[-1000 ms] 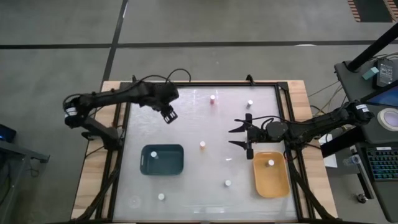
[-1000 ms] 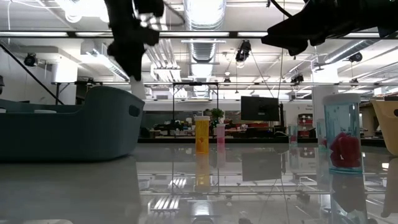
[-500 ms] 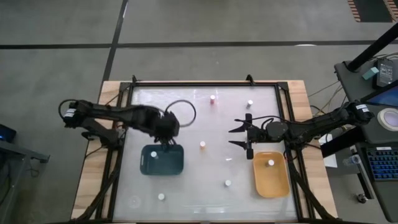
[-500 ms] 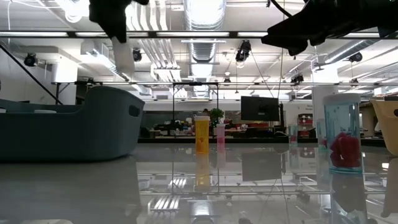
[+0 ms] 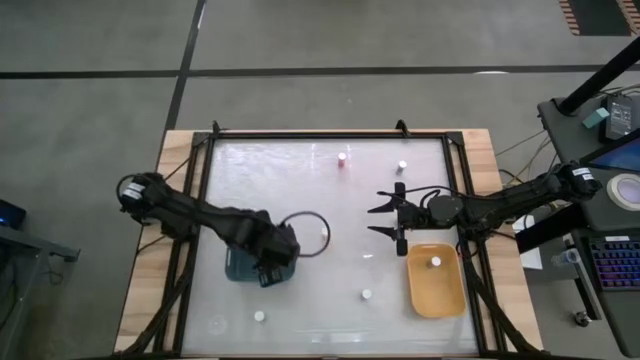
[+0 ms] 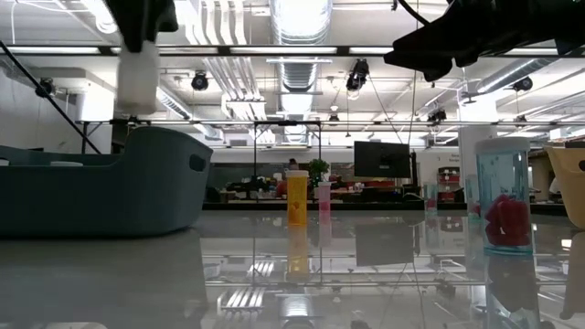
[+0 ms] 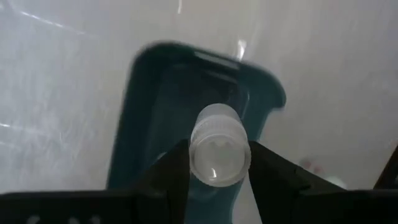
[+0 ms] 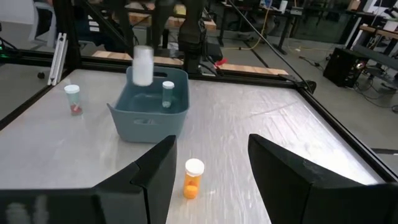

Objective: Pick and place medicine bottles into bin by pill shape (circle, oval)
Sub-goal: Put the white bottled tablets into the green bin

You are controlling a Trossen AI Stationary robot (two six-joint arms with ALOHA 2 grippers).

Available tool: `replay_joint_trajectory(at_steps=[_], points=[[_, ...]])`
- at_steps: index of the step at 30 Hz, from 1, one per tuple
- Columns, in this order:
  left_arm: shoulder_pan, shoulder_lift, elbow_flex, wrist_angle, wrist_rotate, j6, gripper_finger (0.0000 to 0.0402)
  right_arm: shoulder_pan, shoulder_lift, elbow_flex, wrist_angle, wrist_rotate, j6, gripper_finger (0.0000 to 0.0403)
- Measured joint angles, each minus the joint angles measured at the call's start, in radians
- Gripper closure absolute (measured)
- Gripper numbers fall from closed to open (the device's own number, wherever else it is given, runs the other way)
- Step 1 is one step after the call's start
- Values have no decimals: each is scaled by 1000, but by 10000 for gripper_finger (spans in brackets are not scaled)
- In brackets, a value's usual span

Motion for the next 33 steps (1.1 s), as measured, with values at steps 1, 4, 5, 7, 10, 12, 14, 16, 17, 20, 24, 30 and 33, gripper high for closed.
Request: replay_joint_trajectory(at_steps=[1,4,5,7,10,12,14,16,17,20,24,30,33], points=[[-10,9,-4,-2,0,17,281,0,0,0,0,0,0,211],[-24,25,-22,-1,2,27,281,0,0,0,0,0,0,211],[-23,27,-28,1,2,27,281,0,0,0,0,0,0,211],[-21,29,-41,13,-2,27,281,0,0,0,0,0,0,211],[-21,30,-68,64,-9,44,281,0,0,0,0,0,0,211],[-21,26,-98,95,-10,57,281,0,0,0,0,0,0,211],[-20,20,-129,99,-10,59,281,0,0,0,0,0,0,211],[-18,13,-166,101,-18,61,281,0,0,0,0,0,0,211],[-16,8,-186,108,-20,65,281,0,0,0,-1,0,0,211],[-11,-2,-243,159,-20,75,281,0,0,0,0,0,0,211],[7,-2,-293,200,-18,104,281,0,0,0,0,0,0,211],[43,-4,-341,259,-10,157,281,0,0,0,0,0,2,211],[63,-4,-346,274,-8,190,281,0,0,0,0,0,2,211]])
